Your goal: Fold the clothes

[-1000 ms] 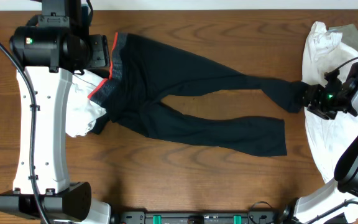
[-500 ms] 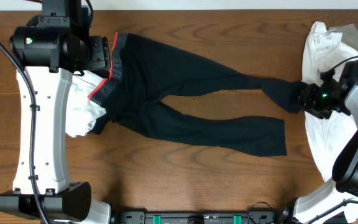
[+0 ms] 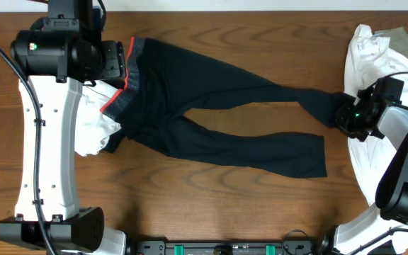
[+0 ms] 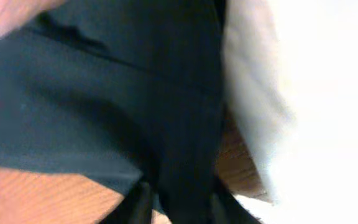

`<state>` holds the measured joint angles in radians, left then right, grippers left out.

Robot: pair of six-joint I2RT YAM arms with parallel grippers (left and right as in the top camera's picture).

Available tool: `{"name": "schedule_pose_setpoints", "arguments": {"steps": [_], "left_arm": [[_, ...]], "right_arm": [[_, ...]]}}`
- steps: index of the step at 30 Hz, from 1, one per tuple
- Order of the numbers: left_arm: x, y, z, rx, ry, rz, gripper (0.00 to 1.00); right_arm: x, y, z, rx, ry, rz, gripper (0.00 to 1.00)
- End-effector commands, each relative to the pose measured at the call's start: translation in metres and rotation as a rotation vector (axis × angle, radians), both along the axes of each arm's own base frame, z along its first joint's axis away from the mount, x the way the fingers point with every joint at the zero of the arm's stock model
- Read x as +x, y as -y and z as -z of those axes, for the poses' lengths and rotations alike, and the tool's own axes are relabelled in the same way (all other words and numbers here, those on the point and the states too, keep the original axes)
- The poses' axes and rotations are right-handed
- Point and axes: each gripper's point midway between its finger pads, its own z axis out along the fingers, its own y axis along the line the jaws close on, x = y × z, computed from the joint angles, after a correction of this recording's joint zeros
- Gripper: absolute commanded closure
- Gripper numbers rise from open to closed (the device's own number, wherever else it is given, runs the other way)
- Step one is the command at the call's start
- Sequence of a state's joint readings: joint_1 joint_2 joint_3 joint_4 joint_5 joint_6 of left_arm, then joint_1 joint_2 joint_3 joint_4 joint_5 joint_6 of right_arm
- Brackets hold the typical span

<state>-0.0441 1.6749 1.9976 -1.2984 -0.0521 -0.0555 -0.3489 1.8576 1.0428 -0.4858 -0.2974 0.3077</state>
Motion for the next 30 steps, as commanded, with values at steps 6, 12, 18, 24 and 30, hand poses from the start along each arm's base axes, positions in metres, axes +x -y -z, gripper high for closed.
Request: {"name": "schedule_pose_setpoints", "arguments": {"steps": [6,12,18,24,30], "left_arm": [[0.001,0.0,-0.003,-0.002,0.013,-0.004,0.27],[0.004,0.0,-0.005,-0.003,0.027,-0.004,0.26],[0.006,0.001,-0.006,-0.004,0.039,-0.003,0.26],[0.006,0.001,-0.006,-0.004,0.037,-0.003,0.26],[0.003,0.001,-0.004,-0.002,0.023,-0.002,0.26]], "right_arm": [[0.006,-0.005,-0.045,0.054,0.087,-0.035,0.99],[0.003,0.042,-0.104,-0.083,0.164,0.028,0.96],[-0.007,0.063,-0.105,-0.161,0.13,0.081,0.94],[-0.008,0.062,-0.104,-0.159,0.126,0.08,0.49],[-0.016,0.04,-0.101,-0.058,0.1,0.034,0.45]]}}
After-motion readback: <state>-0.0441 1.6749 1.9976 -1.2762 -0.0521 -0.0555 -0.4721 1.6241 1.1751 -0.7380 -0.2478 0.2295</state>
